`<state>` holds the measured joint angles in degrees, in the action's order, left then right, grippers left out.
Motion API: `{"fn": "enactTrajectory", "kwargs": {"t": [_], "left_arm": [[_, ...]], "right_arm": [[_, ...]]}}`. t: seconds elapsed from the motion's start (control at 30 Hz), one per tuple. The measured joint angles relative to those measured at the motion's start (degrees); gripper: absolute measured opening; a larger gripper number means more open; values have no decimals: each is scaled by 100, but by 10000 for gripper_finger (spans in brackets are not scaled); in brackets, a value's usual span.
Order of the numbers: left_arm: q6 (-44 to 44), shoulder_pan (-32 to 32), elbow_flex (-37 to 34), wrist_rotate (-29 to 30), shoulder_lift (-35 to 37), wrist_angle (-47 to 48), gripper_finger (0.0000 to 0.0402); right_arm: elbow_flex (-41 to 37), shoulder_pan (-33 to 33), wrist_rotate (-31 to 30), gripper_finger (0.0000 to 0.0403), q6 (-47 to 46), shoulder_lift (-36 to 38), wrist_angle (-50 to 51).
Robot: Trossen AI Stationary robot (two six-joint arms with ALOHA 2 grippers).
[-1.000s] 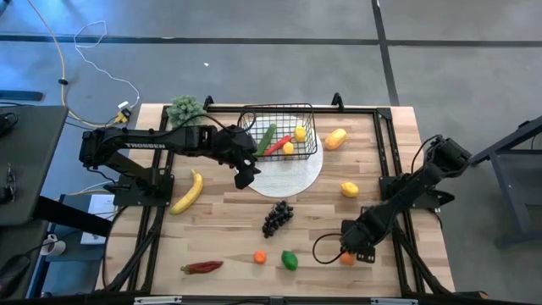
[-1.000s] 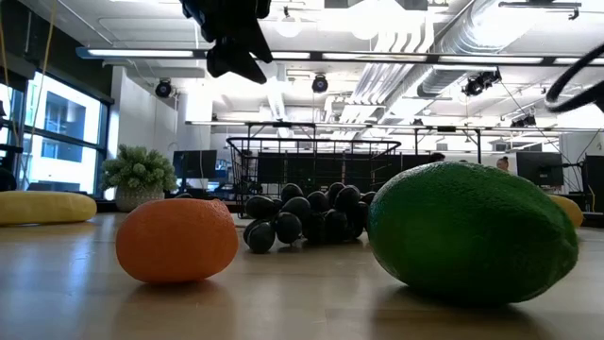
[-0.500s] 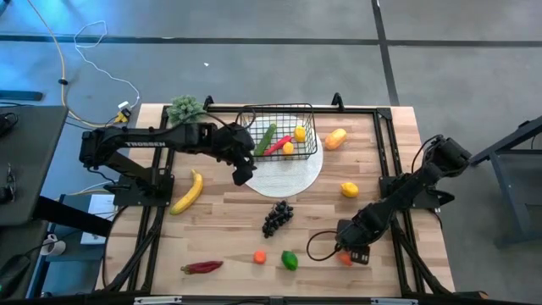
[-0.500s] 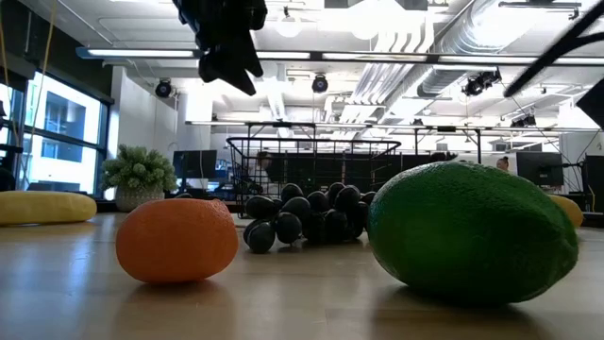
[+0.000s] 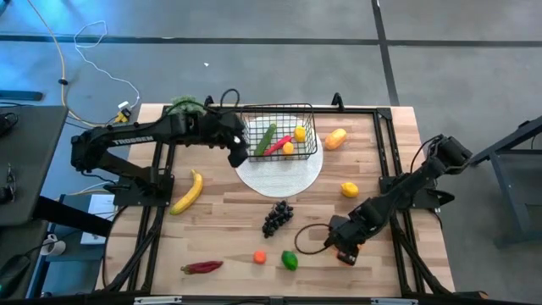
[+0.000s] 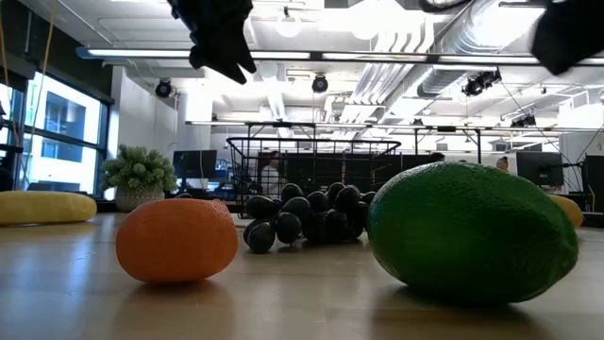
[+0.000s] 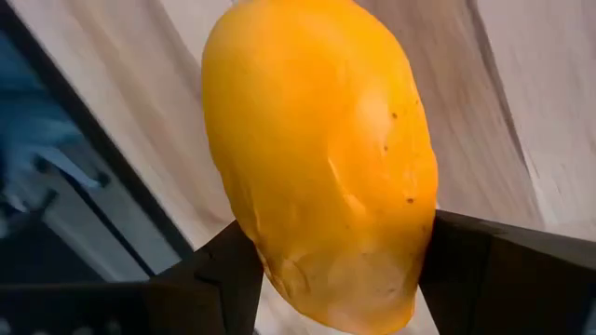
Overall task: Build produce basket
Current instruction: Put the bottom yellow mango into the black wire basket
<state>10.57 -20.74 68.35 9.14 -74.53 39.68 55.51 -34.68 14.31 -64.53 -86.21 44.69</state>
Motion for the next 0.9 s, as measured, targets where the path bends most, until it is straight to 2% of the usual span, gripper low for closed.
{"fn": "enactTrajectory", "kwargs": {"t": [0.37, 0.9], "left_arm": [[-819, -548, 1, 373, 109, -3, 225], [-1681, -1114, 1, 370, 110, -8, 225]], "right_arm": [[867, 1226, -860, 197, 406, 0, 54], [1925, 3170, -2089, 197, 2028, 0, 47]]}}
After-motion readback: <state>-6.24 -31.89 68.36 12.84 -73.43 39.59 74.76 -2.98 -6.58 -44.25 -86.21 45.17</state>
